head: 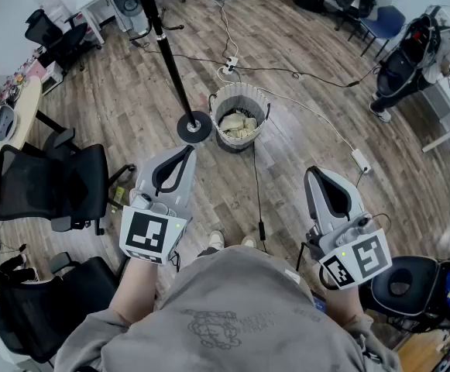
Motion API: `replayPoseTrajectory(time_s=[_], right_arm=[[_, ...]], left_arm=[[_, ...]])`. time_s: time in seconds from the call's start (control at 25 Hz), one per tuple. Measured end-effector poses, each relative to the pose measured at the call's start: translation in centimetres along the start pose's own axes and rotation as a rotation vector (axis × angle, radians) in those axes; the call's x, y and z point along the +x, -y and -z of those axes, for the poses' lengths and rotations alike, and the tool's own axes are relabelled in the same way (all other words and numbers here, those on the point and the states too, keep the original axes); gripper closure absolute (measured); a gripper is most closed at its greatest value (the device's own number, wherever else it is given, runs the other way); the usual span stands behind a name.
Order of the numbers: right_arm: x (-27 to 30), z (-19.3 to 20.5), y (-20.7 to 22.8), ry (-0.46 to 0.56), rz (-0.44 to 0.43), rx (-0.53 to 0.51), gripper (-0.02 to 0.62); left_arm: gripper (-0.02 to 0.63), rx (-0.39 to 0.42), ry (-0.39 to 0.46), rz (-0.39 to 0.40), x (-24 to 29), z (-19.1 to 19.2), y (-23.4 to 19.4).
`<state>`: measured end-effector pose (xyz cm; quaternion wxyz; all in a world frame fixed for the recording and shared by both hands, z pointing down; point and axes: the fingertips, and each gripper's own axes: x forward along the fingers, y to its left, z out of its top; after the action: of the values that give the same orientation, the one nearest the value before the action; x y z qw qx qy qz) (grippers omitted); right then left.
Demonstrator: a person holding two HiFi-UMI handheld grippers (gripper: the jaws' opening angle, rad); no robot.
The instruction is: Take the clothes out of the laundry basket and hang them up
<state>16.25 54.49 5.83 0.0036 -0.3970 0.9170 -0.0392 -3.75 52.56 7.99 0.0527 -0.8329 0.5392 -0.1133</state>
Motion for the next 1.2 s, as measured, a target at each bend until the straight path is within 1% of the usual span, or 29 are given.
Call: replayPoseTrajectory(time_s=[0.12,0.28,0.52,0.64,0.72,0.76,0.8,0.84,0.92,1.04,1.2], right_arm=[[-0.4,0.1,1.1,-0.004,0.003,0.020,0.568],[-0.8,1.0,2.1,-0.037,-0.030,0.019,0.566],[-1.6,2.2,3.9,-0.049,-0.041,0.013,0.566],[-2.2,2.7,5.1,-0.047,-0.023,0.019,0.566],[-2.5,2.8,6.4,-0.033,0.025,0.022,0.566],[-2.6,2.8,7.1,-0.025,0.055,0.022,0.550],[-2.6,2.9,7.7,-0.020,0.078,0.022,0.430],[-2.7,2.9,8.2,-0.017,0.093,0.023,0.376],[-2.5,3.1,9.0,-0.012,0.109,0.025,0.390],[-2.0,3.7,10.2,-0.022,0.126,0.013,0.390],[-0.9,5.6,11.9,-0.042,0.142,0.023,0.391]], left_arm=[[0.606,-0.011,-0.012,-0.005,0.7,-0.5,0.7],[0.606,-0.023,-0.029,-0.017,1.8,-0.5,1.8],[0.606,-0.027,-0.053,0.001,3.4,0.4,4.2],[0.606,-0.026,-0.049,-0.004,3.9,0.4,5.0],[0.606,-0.032,-0.029,-0.034,4.3,0.2,5.0],[0.602,-0.038,-0.018,-0.050,4.5,0.1,4.8],[0.521,-0.046,-0.010,-0.060,4.7,0.1,4.7],[0.456,-0.053,-0.005,-0.064,4.9,0.1,4.6],[0.445,-0.056,0.002,-0.070,5.3,0.2,4.4],[0.433,-0.043,0.001,-0.080,6.5,0.6,3.8],[0.433,-0.046,-0.004,-0.076,8.9,2.1,3.2]])
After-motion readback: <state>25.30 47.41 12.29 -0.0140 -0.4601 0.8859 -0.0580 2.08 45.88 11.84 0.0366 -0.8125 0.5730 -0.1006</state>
